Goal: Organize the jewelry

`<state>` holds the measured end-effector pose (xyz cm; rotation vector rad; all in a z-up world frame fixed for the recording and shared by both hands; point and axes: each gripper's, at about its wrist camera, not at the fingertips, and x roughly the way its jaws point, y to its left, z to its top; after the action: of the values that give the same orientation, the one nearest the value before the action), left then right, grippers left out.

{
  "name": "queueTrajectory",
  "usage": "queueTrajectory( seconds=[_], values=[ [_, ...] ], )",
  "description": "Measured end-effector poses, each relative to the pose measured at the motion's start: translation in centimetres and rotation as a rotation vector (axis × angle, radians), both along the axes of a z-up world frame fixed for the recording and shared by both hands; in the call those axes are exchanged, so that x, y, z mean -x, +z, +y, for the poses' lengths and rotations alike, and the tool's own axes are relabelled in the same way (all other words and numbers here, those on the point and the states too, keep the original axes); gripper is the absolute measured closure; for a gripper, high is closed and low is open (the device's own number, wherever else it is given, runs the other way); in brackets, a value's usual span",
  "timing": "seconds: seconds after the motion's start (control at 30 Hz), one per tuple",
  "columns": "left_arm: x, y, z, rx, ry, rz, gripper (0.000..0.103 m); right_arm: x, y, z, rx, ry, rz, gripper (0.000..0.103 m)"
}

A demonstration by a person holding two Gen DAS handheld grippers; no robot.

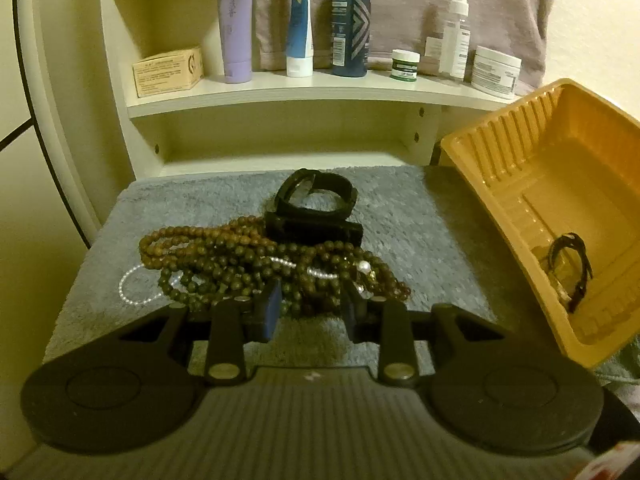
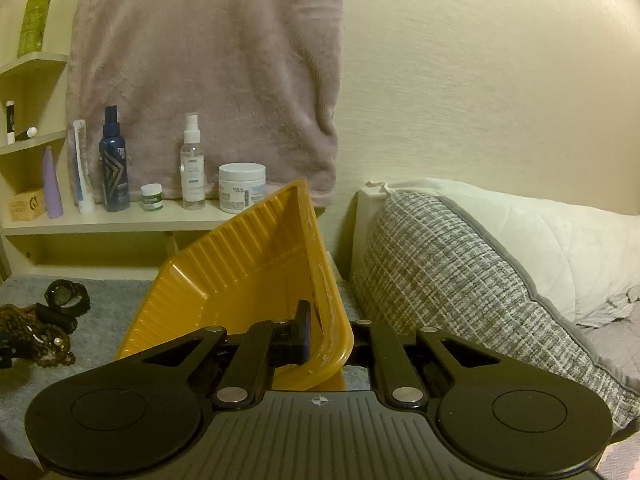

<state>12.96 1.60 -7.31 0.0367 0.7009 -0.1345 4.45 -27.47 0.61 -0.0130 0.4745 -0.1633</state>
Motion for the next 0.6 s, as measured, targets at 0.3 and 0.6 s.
queueTrajectory(
  seconds=[0.3,0.6],
  values=[
    [-1.7,-1.1,-0.5,-0.023,0.003,0.022,0.085,-0.1,-0.1,0.0,0.007,-0.003,0.004,0.093],
    [-1.4,-0.6,-0.4,-0.010,0.001,0.013,0.097,-0.2,-0.2,-0.1,0.007,-0.006,0.006,0.093]
  ],
)
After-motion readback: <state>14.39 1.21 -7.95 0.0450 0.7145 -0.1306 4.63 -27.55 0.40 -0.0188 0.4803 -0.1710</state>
